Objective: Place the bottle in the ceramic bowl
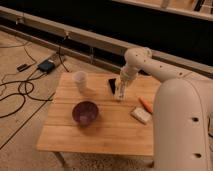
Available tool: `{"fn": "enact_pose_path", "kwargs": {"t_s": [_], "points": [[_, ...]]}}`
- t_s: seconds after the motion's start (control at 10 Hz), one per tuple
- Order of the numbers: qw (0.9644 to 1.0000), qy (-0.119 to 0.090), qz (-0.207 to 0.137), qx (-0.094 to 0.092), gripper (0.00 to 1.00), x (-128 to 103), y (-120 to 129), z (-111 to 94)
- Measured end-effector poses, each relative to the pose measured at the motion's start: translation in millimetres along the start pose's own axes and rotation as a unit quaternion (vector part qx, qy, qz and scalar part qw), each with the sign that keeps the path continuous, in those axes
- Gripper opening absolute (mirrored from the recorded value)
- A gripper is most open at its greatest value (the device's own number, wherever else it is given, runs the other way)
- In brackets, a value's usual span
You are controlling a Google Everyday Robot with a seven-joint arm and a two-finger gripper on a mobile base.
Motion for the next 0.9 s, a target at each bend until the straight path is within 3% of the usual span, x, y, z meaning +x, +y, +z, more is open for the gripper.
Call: {"fn": "enact_pose_path", "kwargs": {"t_s": [0.6,0.9], "points": [[0.9986,0.022,-0.047,-0.002,0.0,36.4,115.0,-25.8],[0.9972,0.029,-0.068,-0.012,0.0,38.0,161.4,-30.8]]}}
